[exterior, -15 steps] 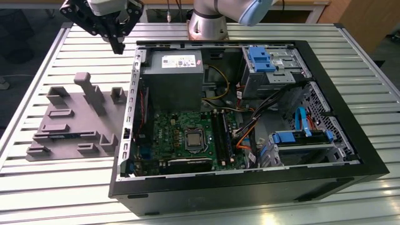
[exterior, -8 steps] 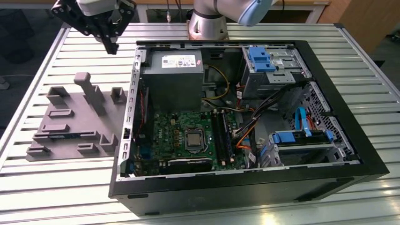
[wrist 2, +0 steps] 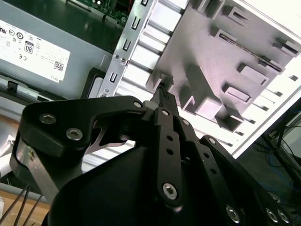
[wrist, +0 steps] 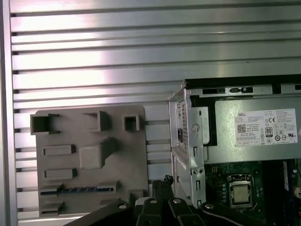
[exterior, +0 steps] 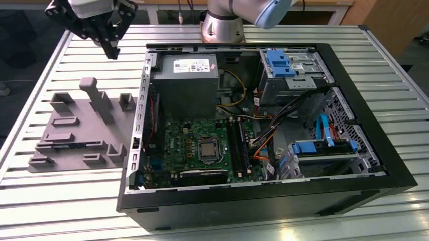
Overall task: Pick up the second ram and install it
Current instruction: 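Reach for the second ram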
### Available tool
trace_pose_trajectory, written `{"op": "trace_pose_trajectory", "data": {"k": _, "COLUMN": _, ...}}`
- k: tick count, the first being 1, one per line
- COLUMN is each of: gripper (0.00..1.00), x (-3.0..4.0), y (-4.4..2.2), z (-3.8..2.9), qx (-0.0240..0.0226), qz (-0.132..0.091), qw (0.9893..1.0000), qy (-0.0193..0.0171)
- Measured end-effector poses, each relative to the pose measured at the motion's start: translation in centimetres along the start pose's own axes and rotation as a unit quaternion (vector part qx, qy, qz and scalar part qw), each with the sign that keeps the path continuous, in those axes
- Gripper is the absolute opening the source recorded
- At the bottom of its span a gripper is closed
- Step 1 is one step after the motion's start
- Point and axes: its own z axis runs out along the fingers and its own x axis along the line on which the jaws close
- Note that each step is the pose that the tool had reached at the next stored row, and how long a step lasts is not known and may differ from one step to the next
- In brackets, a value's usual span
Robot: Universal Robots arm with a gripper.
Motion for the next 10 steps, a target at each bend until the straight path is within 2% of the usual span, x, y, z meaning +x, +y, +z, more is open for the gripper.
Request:
{"op": "trace_pose_trajectory", "data": {"k": 6, "gripper": 0.11, "x": 0.79, "y": -1.01, "z": -0.06, "qx": 0.0, "qz": 0.0, "qw": 1.0, "qy": 0.0}}
{"op": "trace_pose_trajectory", "data": {"k": 8, "gripper": 0.11, "x": 1.41, "y": -1.26, "z": -0.08, "qx": 0.0, "qz": -0.001, "qw": 1.0, "qy": 0.0}}
{"op": "trace_pose_trajectory", "data": {"k": 10, "gripper": 0.11, "x": 2.31, "y": -1.4, "z": -0.12, "qx": 0.0, "qz": 0.0, "qw": 1.0, "qy": 0.0001}}
